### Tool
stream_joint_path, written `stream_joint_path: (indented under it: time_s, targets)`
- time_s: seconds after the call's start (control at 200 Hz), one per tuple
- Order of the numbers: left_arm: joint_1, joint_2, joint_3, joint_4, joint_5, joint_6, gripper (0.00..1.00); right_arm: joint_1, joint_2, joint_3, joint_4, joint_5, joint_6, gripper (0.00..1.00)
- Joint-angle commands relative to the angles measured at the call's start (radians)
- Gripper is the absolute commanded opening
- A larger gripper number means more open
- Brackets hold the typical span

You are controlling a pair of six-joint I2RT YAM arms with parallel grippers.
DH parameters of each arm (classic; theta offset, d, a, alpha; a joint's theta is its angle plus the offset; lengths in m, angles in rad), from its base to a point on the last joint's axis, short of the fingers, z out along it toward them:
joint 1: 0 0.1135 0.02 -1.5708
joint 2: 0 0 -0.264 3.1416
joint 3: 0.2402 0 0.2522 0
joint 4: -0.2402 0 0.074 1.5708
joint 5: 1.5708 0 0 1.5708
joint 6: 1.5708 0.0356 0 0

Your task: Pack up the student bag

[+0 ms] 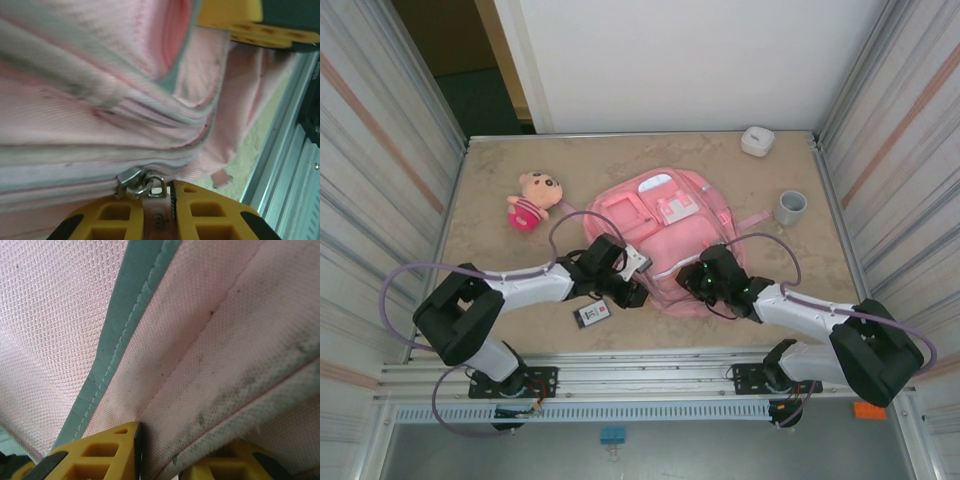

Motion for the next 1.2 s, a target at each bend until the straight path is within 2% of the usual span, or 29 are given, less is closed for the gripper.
stream_joint_path:
  time_s: [0.0, 0.155, 0.291, 0.401, 0.506, 0.651, 0.722, 0.842, 1.062, 1.193]
  targets:
    - [-0.071, 0.008, 0.035, 0.078, 0.165, 0.02, 0.17, 0.007, 0.021, 0.072, 0.138, -0.002, -0.004, 0.24]
    - [-0.118, 0.012, 0.07, 0.09, 0.165, 0.059, 0.26, -0.031, 0.02, 0.095, 0.115, -0.036, -0.05, 0.23]
    - [-0.123, -0.038, 0.102, -0.022, 0.095, 0.161, 0.5, -0.103, -0.034, 0.141, -0.015, -0.087, -0.204, 0.26]
    - [-0.117, -0.133, 0.124, -0.15, -0.021, 0.33, 0.69, -0.186, -0.092, 0.192, -0.172, -0.153, -0.36, 0.35]
    - [-0.09, -0.235, 0.123, -0.219, -0.123, 0.512, 0.79, -0.239, -0.153, 0.235, -0.321, -0.186, -0.5, 0.47]
    - [-0.006, -0.319, 0.073, -0.221, -0.199, 0.794, 0.85, -0.253, -0.25, 0.255, -0.449, -0.203, -0.586, 0.56]
    - [0.043, -0.284, 0.106, -0.312, -0.165, 0.948, 0.85, -0.246, -0.282, 0.236, -0.464, -0.244, -0.582, 0.58]
    - [0.057, -0.186, 0.142, -0.361, -0.274, 1.109, 0.84, -0.194, -0.342, 0.189, -0.44, -0.243, -0.565, 0.58]
    - [0.08, -0.081, 0.135, -0.188, -0.298, 1.145, 0.8, -0.103, -0.368, 0.147, -0.433, -0.19, -0.559, 0.56]
    - [0.078, -0.047, 0.104, -0.05, -0.354, 1.119, 0.7, -0.091, -0.368, 0.14, -0.43, -0.178, -0.558, 0.56]
